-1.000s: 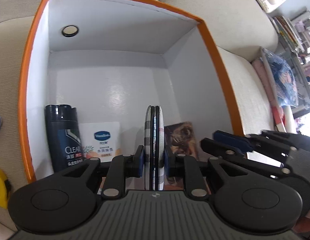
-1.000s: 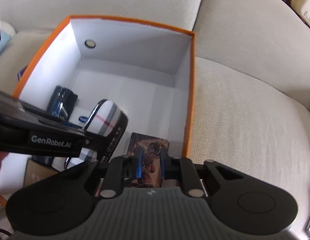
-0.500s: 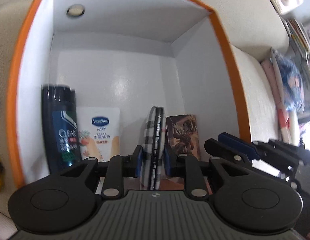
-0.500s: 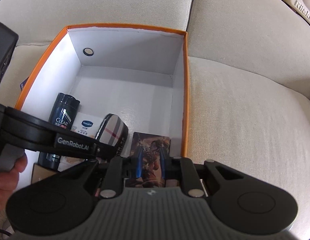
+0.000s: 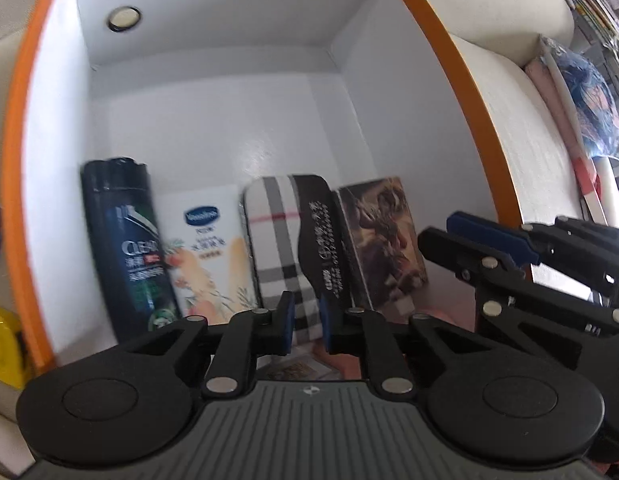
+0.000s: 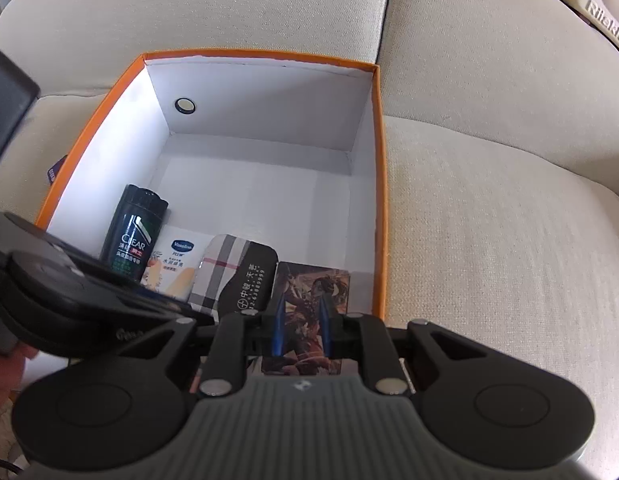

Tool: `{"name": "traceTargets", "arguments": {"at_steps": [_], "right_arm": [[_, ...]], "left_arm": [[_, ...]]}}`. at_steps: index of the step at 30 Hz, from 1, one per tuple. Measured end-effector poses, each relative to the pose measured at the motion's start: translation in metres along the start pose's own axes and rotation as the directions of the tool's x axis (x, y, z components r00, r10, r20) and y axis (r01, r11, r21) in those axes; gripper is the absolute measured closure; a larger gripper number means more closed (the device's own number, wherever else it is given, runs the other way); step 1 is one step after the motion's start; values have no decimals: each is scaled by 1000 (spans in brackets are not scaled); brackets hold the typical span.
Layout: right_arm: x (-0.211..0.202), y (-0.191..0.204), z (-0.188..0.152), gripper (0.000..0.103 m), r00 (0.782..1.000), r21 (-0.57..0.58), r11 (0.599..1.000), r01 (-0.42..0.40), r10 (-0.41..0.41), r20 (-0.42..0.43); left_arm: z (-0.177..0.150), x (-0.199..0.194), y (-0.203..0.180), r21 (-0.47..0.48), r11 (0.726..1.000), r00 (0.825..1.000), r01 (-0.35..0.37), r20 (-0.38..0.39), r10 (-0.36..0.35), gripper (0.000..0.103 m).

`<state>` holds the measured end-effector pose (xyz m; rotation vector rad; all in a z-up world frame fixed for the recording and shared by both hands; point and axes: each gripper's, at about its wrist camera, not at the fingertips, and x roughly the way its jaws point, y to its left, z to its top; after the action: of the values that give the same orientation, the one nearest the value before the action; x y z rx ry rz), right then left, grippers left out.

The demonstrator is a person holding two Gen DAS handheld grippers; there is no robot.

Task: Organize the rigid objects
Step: 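Lower the plaid tin into the box with the left tool while the right tool lowers the PHOTO CARD box, then open both tools and move them out of the box to the remaining items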

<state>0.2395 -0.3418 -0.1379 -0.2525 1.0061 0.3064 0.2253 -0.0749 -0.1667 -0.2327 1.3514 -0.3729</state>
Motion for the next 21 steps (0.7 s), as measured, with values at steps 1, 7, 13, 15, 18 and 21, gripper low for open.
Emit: {"name": "traceTargets", "arguments": {"at_steps": [1,7,13,15,18,21], "right_arm": [[0,-1,0,86,1000,2,1000,2,-2,-1],[3,-3,0,86,1000,13,1000,-12,12,-10],[-6,0,1,86,1000,21,1000,-12,12,1],[-12,3,2,86,1000,25,1000,-13,12,10],[-21,10,5,86,999,38,999,-30,29,33],[-31,24,8,86,995,67,995,-77,73,70]], "left_arm": [[-1,3,1,-5,1000,1000,13,-15,-13,88],[-5,-5,7,-7,997,997,76,-5,-76,88],[-6,-49,-7,60,996,991,66,113,-72,88],[-13,-69,-4,72,996,984,59,161,-70,87],[-18,-96,4,75,996,971,49,230,-65,87],[-25,-122,24,46,998,956,43,288,-54,87]]}}
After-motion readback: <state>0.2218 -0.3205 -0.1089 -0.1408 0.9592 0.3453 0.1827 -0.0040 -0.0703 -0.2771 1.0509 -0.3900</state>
